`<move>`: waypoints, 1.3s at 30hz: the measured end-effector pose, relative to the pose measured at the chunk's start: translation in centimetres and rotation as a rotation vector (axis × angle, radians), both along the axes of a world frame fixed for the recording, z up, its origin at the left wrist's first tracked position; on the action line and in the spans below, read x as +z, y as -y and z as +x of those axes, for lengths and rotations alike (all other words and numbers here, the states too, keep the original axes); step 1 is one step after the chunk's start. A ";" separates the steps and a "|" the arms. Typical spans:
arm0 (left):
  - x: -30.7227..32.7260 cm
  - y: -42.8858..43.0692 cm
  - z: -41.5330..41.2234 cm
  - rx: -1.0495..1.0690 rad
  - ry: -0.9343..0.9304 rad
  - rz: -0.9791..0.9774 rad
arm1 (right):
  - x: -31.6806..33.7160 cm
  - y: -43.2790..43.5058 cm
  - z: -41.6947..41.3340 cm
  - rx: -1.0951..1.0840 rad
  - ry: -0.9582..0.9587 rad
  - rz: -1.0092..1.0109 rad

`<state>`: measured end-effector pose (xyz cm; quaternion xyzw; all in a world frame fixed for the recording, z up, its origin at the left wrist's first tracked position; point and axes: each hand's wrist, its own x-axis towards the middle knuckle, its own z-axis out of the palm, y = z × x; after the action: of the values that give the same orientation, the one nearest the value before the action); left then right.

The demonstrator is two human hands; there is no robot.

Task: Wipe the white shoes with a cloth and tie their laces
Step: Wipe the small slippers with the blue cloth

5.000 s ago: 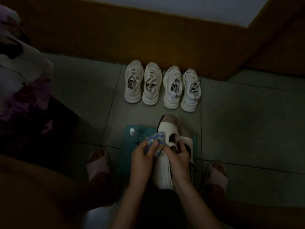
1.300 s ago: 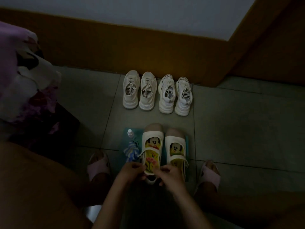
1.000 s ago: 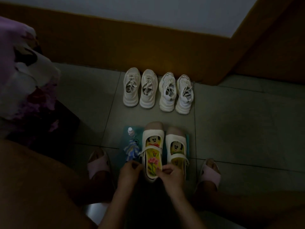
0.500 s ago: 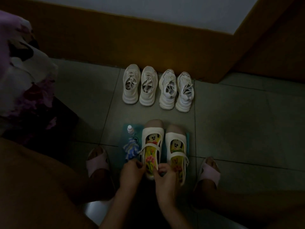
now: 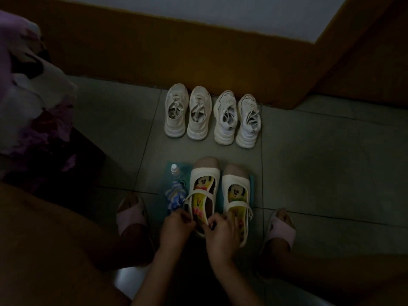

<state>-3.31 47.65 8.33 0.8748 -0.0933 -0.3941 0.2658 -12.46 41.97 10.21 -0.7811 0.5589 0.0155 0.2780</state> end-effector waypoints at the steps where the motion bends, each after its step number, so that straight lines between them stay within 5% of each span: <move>1: 0.0 0.0 0.0 0.010 -0.006 -0.001 | 0.0 0.4 0.0 0.014 -0.027 0.015; 6: -0.3 -0.2 0.0 0.053 -0.038 -0.015 | -0.1 1.6 0.6 0.090 -0.114 0.045; 20: -0.6 -0.2 0.4 0.091 -0.076 -0.015 | -2.7 4.8 3.3 0.347 -0.310 -0.390; 28: -0.4 0.1 0.4 0.103 -0.091 -0.020 | -2.1 5.2 2.8 0.412 -0.247 -0.031; 39: -0.7 0.0 0.5 0.127 -0.108 -0.027 | -2.6 4.7 2.9 0.375 -0.239 -0.047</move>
<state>-2.85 47.65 7.63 0.8528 -0.0286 -0.4219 0.3066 -9.55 37.27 7.65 -0.8702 0.4331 0.1462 0.1839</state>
